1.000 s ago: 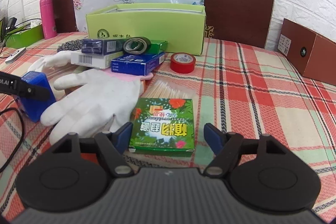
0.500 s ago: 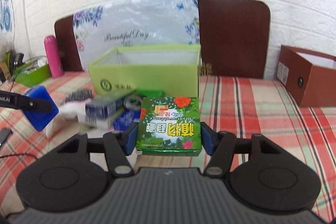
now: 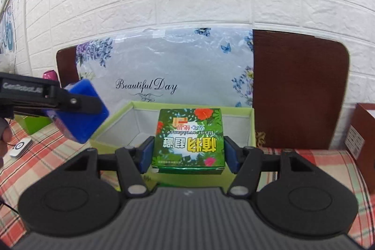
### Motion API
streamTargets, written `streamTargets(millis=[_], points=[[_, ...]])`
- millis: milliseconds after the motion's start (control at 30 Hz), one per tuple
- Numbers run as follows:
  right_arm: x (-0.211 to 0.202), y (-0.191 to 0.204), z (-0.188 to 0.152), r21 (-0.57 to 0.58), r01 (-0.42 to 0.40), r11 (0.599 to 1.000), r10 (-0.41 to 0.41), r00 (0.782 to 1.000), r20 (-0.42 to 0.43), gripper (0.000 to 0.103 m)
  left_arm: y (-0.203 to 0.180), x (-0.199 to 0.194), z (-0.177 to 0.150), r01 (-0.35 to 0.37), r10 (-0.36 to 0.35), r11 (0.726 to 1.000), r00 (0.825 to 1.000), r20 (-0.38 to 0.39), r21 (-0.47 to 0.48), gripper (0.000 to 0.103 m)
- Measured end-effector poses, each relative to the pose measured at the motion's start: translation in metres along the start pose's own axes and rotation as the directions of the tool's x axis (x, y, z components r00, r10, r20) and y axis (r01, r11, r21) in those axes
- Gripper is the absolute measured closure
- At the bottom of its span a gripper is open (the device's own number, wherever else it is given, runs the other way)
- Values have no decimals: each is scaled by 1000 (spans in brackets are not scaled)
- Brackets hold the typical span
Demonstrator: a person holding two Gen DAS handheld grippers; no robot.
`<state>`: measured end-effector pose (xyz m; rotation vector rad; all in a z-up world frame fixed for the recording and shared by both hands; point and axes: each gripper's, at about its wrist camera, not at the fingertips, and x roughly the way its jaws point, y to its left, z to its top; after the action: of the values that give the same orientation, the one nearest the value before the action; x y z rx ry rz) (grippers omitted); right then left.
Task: Organize objects
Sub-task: 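Lower the blue tub into the lime-green box with the left tool while the right tool places the packet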
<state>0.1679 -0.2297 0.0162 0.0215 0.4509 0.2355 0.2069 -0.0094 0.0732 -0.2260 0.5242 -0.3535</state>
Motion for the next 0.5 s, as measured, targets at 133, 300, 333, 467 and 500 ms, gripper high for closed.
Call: streamTargets(millis=[133, 300, 333, 467, 500], points=[[45, 11, 10, -61, -8, 998, 7, 1000, -11, 43, 9, 36, 9, -43, 43, 999, 999, -8, -19, 38], [99, 31, 12, -160, -10, 987, 0, 998, -64, 42, 21, 71, 17, -71, 71, 998, 997, -15, -1, 35], [108, 33, 11, -171, -17, 985, 4, 997, -82, 42, 24, 76, 18, -79, 79, 997, 997, -22, 3, 25], [126, 36, -1, -233, -19, 972, -14, 990, -137, 19, 32, 78, 17, -133, 133, 991, 990, -40, 9, 21], [119, 35, -3, -245, -11, 969, -18, 993, -114, 19, 34, 72, 17, -132, 132, 991, 991, -28, 6, 21]])
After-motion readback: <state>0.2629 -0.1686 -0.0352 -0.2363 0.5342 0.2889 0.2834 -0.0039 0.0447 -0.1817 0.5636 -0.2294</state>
